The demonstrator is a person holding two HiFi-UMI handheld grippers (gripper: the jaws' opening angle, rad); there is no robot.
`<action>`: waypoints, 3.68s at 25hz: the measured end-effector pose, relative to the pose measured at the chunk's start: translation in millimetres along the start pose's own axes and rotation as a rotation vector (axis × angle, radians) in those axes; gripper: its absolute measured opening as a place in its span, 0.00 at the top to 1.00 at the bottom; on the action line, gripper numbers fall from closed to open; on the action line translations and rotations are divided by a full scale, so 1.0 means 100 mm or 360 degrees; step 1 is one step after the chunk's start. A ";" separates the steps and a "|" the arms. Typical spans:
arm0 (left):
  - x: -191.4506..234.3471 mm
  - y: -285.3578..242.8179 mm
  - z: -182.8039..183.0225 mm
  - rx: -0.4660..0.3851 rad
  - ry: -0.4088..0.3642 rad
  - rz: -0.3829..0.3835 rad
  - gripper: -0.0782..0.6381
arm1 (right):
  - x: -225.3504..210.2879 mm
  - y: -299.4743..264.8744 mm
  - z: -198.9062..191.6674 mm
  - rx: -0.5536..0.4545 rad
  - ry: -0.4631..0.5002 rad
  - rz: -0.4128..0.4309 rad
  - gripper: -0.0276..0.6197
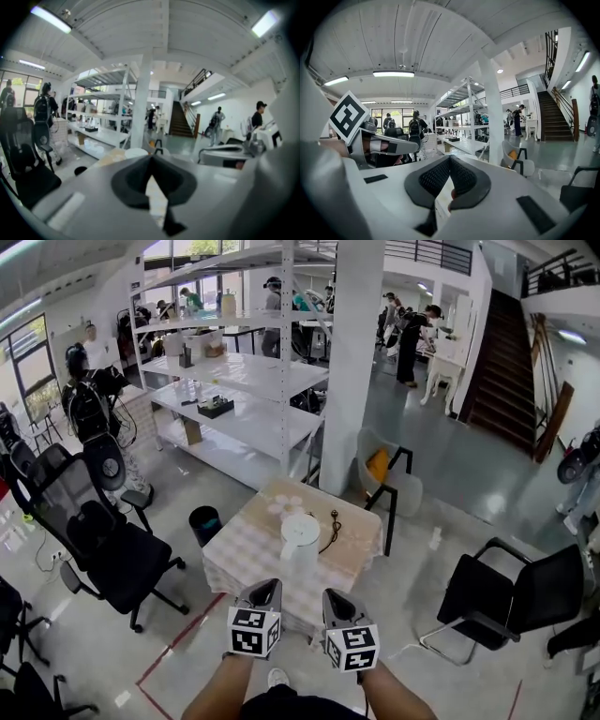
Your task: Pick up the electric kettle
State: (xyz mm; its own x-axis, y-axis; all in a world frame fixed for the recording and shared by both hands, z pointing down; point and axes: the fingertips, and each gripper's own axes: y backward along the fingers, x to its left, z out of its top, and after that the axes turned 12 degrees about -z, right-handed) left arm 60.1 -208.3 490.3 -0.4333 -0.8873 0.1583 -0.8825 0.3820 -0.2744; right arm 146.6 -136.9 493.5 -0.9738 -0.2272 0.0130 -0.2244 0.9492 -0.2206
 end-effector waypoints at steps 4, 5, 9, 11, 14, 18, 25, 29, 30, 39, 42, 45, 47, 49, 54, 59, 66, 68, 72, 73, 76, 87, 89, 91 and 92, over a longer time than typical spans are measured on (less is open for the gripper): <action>0.29 -0.15 0.06 0.0020 -0.0009 -0.0010 0.89 | 0.13 -0.38 0.03 0.0022 -0.0001 0.0024 0.96; 0.35 -0.19 0.08 0.0023 -0.0017 -0.0012 0.89 | 0.14 -0.47 0.05 0.0021 -0.0004 0.0023 0.96; 0.59 -0.35 0.12 0.0039 -0.0033 -0.0010 0.89 | 0.19 -0.79 0.12 0.0015 0.0013 0.0028 0.96; 0.70 -0.43 0.12 0.0044 -0.0024 -0.0019 0.89 | 0.21 -0.92 0.13 0.0013 0.0026 0.0027 0.96; 0.79 -0.52 0.10 0.0067 -0.0007 -0.0044 0.89 | 0.23 -1.06 0.12 0.0024 0.0034 0.0021 0.96; 0.90 -0.62 0.02 0.0110 0.0031 -0.0050 0.89 | 0.25 -1.19 0.08 0.0051 0.0018 0.0056 0.96; 1.03 -0.70 -0.10 0.0138 0.0091 0.0029 0.89 | 0.25 -1.44 -0.05 0.0119 0.0008 0.0181 0.96; 1.07 -0.72 -0.10 0.0138 0.0128 0.0091 0.89 | 0.27 -1.57 -0.10 0.0154 0.0020 0.0280 0.96; 1.07 -0.73 -0.10 0.0139 0.0138 0.0110 0.89 | 0.28 -1.60 -0.15 0.0171 0.0023 0.0311 0.95; 1.16 -0.69 -0.25 0.0156 0.0256 0.0250 0.89 | 0.42 -1.78 -0.66 0.0333 0.0029 0.0522 0.76; 1.21 -0.61 -0.34 0.0177 0.0301 0.0312 0.89 | 0.47 -1.84 -0.84 0.0394 0.0045 0.0552 0.73; 1.25 -0.53 -0.41 0.0204 0.0326 0.0371 0.89 | 0.50 -1.91 -1.01 0.0452 0.0036 0.0561 0.72; 1.26 -0.49 -0.45 0.0222 0.0341 0.0402 0.89 | 0.50 -1.99 -1.10 0.0479 0.0019 0.0555 0.70; 1.27 -0.46 -0.49 0.0228 0.0392 0.0417 0.89 | 0.51 -2.08 -1.18 0.0498 0.0010 0.0553 0.70; 1.27 -0.39 -0.59 0.0178 0.0633 0.0425 0.89 | 0.54 -2.26 -1.31 0.0473 0.0014 0.0540 0.68; 1.30 -0.28 -0.66 0.0206 0.0642 0.0511 0.89 | 0.62 -2.36 -1.46 0.0494 -0.0008 0.0498 0.68; 1.35 -0.20 -0.72 0.0240 0.0618 0.0569 0.89 | 0.74 -2.59 -1.49 0.0480 0.0046 0.0517 0.68; 1.35 -0.19 -0.73 0.0246 0.0605 0.0575 0.89 | 0.77 -2.63 -1.50 0.0468 0.0085 0.0529 0.68; 1.35 -0.20 -0.74 0.0266 0.0587 0.0572 0.89 | 0.81 -2.69 -1.50 0.0403 0.0138 0.0518 0.72; 1.35 -0.21 -0.75 0.0270 0.0587 0.0568 0.89 | 0.82 -2.70 -1.49 0.0389 0.0136 0.0512 0.74; 1.34 -0.22 -0.76 0.0294 0.0573 0.0557 0.89 | 0.82 -2.71 -1.48 0.0361 0.0153 0.0516 0.74; 1.37 -0.23 -0.76 0.0318 0.0546 0.0549 0.89 | 0.80 -2.74 -1.17 0.0240 0.0159 0.0523 0.74; 1.36 -0.25 -0.74 0.0314 0.0540 0.0543 0.89 | 0.83 -2.72 -1.11 0.0227 0.0184 0.0537 0.74; 1.35 -0.27 -0.72 0.0306 0.0531 0.0535 0.89 | 0.83 -2.69 -1.06 0.0208 0.0194 0.0547 0.74; 1.35 -0.29 -0.70 0.0301 0.0526 0.0531 0.89 | 0.83 -2.67 -1.03 0.0196 0.0198 0.0551 0.74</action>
State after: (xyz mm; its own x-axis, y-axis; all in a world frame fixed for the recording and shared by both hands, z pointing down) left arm 14.1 -320.5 586.2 -0.7477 -0.5839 0.3162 -0.6509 0.5502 -0.5231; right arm 121.8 -386.7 653.8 -0.9900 0.1372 0.0336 0.1171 0.9301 -0.3481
